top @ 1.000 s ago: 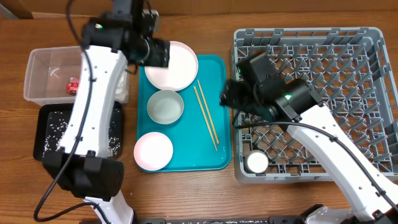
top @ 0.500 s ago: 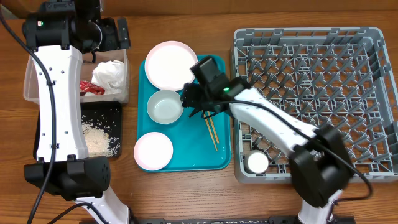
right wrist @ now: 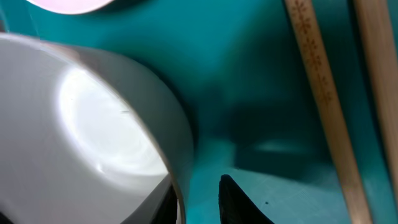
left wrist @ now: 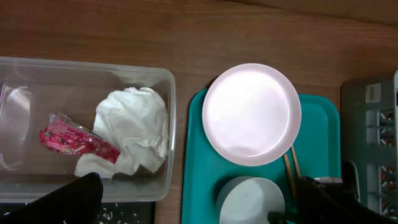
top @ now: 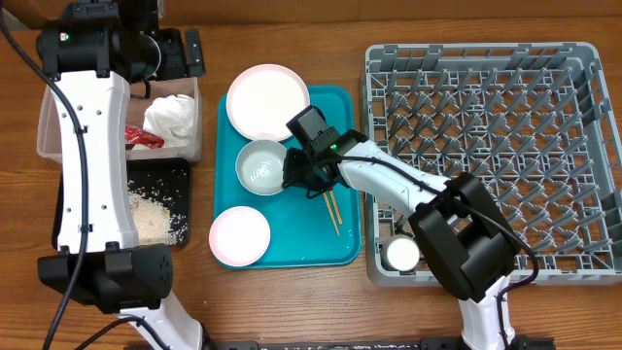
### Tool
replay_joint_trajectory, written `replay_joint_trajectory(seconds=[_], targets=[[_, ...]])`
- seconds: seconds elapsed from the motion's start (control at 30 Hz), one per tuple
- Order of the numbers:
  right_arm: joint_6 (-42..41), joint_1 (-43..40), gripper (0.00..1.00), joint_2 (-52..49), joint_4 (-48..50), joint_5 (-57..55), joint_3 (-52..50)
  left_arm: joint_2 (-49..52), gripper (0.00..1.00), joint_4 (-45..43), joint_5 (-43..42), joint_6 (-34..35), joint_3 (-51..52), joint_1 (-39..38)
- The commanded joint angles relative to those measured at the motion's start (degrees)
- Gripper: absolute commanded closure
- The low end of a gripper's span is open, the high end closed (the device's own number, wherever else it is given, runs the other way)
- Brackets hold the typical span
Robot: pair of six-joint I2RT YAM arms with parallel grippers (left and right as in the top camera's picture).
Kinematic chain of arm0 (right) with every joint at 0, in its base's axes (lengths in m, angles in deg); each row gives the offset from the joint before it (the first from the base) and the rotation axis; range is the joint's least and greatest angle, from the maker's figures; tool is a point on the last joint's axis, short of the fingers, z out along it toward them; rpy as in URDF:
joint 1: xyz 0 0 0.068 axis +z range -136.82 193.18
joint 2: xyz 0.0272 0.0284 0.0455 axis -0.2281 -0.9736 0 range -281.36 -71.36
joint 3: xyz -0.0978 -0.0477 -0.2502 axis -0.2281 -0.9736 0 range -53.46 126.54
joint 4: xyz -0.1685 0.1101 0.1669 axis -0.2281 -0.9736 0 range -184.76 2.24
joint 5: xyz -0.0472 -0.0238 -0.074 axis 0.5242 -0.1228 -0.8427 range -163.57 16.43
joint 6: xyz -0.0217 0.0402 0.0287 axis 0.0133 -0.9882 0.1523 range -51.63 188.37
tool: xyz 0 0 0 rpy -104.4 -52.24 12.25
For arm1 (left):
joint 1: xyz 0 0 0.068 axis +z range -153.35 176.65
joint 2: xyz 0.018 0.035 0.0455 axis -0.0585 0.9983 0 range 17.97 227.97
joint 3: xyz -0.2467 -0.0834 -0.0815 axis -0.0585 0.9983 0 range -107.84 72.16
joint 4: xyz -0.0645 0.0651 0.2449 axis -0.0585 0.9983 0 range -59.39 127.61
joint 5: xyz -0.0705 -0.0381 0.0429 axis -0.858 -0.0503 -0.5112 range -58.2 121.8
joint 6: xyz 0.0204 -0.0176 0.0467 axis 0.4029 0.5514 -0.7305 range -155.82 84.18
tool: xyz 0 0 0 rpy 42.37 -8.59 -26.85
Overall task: Sort waste into correct bins and load items into the dishwasher
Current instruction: 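Move right gripper to the teal tray and grasp the grey bowl, then carry the grey bowl with right gripper to the rack's back corner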
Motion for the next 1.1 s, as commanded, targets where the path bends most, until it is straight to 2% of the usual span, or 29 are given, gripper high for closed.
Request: replay_joint_trajectory(seconds=[0.0,0.03,0.13,0.23,0.33,0.53,0.67,0.77,0.87,1.07], targets=[[-0.48,0.2,0.75,0.28,0.28,0.66,0.74,-0.31,0.0,0.0,0.15,0.57,0.2,-0.17],[-0.48,0.2,0.76,0.28,0.28,0.66,0.74,-0.31,0.0,0.0,0.17,0.57,0.2,-0.17],[-0.46,0.2,0.96,0.33,0.04,0.11,0.76,-0.31,0.0,0.0,0.15,0.57,0.2,-0.17],[-0.42,-0.07,0.96,0.83,-2.23,-0.96,2.36,-0.31,0.0,0.0,0.15,0.57,0.2,-0.17],[1.03,-0.61,0.96,3.74,-9.73,-6.95,6.54,-0.31,0.0,0.0,0.15,0.57,0.2,-0.17],[1.95,-0.94,0.96,14.53,-26.01,-30.32,14.29,-0.31,0.0,-0.02,0.17,0.57,0.2,-0.17],[1.9,-1.27,0.96,20.61,-33.27,-50.27,14.97,-0.31,0.0,0.0,0.15,0.57,0.2,-0.17],[1.95,-2.21,0.96,21.2,-36.59,-64.52,14.86,-0.31,0.0,0.0,0.15,0.57,0.2,-0.17],[5.07,-3.96,0.96,19.45,-33.81,-74.71,13.7,-0.31,0.0,-0.02,0.15,0.57,0.2,-0.17],[24.46,-9.53,0.96,11.89,-17.94,-78.77,13.38,-0.31,0.0,0.0,0.15,0.57,0.2,-0.17]])
